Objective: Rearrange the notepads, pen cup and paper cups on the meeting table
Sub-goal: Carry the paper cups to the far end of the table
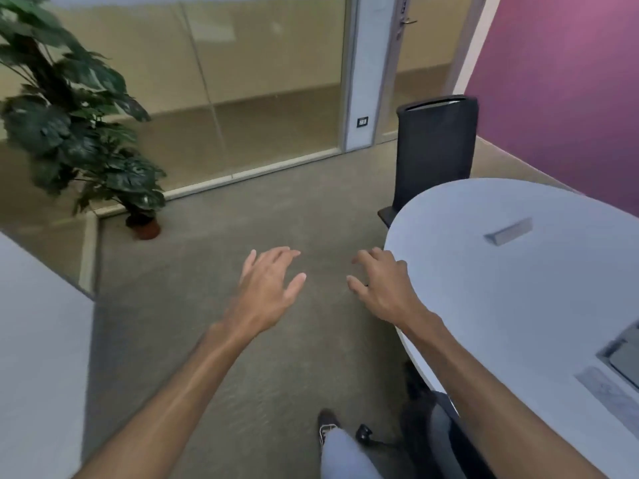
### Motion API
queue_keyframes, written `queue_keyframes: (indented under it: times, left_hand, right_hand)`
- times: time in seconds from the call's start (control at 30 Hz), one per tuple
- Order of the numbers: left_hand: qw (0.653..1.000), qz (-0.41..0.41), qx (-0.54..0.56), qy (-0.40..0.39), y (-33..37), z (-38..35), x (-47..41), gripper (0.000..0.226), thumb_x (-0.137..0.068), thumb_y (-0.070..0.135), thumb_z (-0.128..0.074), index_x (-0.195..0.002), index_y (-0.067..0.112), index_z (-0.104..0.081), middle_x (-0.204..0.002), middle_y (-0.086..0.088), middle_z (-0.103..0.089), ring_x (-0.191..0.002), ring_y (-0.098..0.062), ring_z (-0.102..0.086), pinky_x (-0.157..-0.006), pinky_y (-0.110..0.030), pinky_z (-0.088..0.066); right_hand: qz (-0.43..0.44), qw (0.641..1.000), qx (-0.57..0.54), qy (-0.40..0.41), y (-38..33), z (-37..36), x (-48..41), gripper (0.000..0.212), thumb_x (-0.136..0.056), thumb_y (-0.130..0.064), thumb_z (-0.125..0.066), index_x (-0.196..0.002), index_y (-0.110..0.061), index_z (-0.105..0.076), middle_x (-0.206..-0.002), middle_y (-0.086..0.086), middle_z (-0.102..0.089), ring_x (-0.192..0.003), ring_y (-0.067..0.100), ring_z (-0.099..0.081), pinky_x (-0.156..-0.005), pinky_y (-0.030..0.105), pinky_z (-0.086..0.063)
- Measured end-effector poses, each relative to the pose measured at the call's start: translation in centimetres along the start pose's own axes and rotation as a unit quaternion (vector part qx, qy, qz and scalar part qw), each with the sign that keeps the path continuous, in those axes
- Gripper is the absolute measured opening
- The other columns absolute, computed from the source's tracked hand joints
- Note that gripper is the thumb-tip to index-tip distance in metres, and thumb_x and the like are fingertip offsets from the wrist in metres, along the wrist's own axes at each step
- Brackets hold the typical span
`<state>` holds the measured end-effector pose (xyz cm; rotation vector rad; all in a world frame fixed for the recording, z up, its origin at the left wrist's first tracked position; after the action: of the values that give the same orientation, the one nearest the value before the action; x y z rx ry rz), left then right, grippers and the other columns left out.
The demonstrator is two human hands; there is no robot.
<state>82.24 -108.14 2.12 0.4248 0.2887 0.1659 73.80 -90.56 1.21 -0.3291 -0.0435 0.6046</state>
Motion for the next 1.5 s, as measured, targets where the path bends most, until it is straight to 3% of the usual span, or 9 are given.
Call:
queue_keyframes:
  times: [0.4,0.53,0.73,0.93,1.17,1.5]
  left_hand:
    - [0.998,0.028,-0.032,-0.041,-12.6,-4.2,-20.9,0.05,-0.096,0.04,-0.055,-0.141,0.019,-0.048,-0.143,0.001,-0.053,-0.135,-0.019,-0.045,-0.12,-0.048,-0.02]
    - [0.997,0.037,-0.035,-0.058,-16.2,-5.0,-28.0,0.055,-0.096,0.044,-0.054,-0.144,0.02,-0.045,-0.146,0.001,-0.05,-0.137,-0.019,-0.042,-0.119,-0.047,-0.019]
    - [0.995,0.044,-0.034,-0.079,-20.7,-5.8,-37.9,0.064,-0.096,0.056,-0.048,-0.153,0.033,-0.03,-0.162,0.001,-0.029,-0.151,-0.017,-0.019,-0.123,-0.046,-0.01]
    - [0.995,0.018,-0.034,-0.09,-25.5,-7.4,-50.1,0.067,-0.094,0.059,-0.048,-0.154,0.041,-0.024,-0.164,-0.001,-0.022,-0.152,-0.02,-0.015,-0.124,-0.048,-0.008]
    - [0.99,-0.01,0.008,-0.14,-30.5,-10.0,-65.9,0.069,-0.094,0.05,-0.054,-0.155,0.034,-0.026,-0.163,-0.006,-0.024,-0.147,-0.025,-0.03,-0.117,-0.044,-0.032]
    - [0.977,-0.093,-0.036,-0.19,-31.6,-14.8,-85.5,0.07,-0.093,0.058,-0.045,-0.155,0.035,-0.02,-0.16,-0.002,-0.03,-0.144,-0.024,-0.035,-0.113,-0.049,-0.029]
  right_hand:
    - [0.013,0.999,-0.028,-0.033,1.0,-5.1,-24.9,0.045,-0.094,-0.039,-0.057,-0.132,-0.016,-0.052,-0.129,0.008,-0.05,-0.122,0.031,-0.048,-0.098,0.047,-0.041]
    - [0.01,0.998,-0.027,-0.054,1.8,-5.8,-32.7,0.054,-0.094,-0.04,-0.056,-0.141,-0.017,-0.043,-0.136,0.009,-0.048,-0.128,0.031,-0.047,-0.099,0.046,-0.04]
    - [0.029,0.998,-0.012,-0.059,2.6,-6.2,-43.5,0.061,-0.096,-0.04,-0.054,-0.152,-0.024,-0.035,-0.162,0.004,-0.029,-0.147,0.024,-0.03,-0.113,0.042,-0.033]
    - [0.024,0.999,-0.008,-0.036,4.1,-7.3,-55.4,0.062,-0.096,-0.04,-0.055,-0.153,-0.027,-0.034,-0.166,0.006,-0.02,-0.153,0.023,-0.018,-0.116,0.038,-0.028]
    - [-0.074,0.996,-0.033,-0.026,7.6,-7.7,-69.7,0.068,-0.096,-0.041,-0.055,-0.156,-0.031,-0.025,-0.162,0.017,-0.025,-0.148,0.028,-0.031,-0.112,0.039,-0.032]
    - [-0.159,0.987,-0.003,-0.014,14.4,-5.8,-84.6,0.07,-0.095,-0.045,-0.052,-0.156,-0.03,-0.022,-0.153,0.008,-0.039,-0.139,0.028,-0.042,-0.108,0.041,-0.035]
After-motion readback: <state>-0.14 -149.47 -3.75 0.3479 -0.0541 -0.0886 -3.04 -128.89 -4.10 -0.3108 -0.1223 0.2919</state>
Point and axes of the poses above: each hand's wrist, its own x-axis away from the middle knuckle, its own z-axis out of the back of the hand, y = z × x, the point moved 10 cm from there along -x, towards the middle knuckle
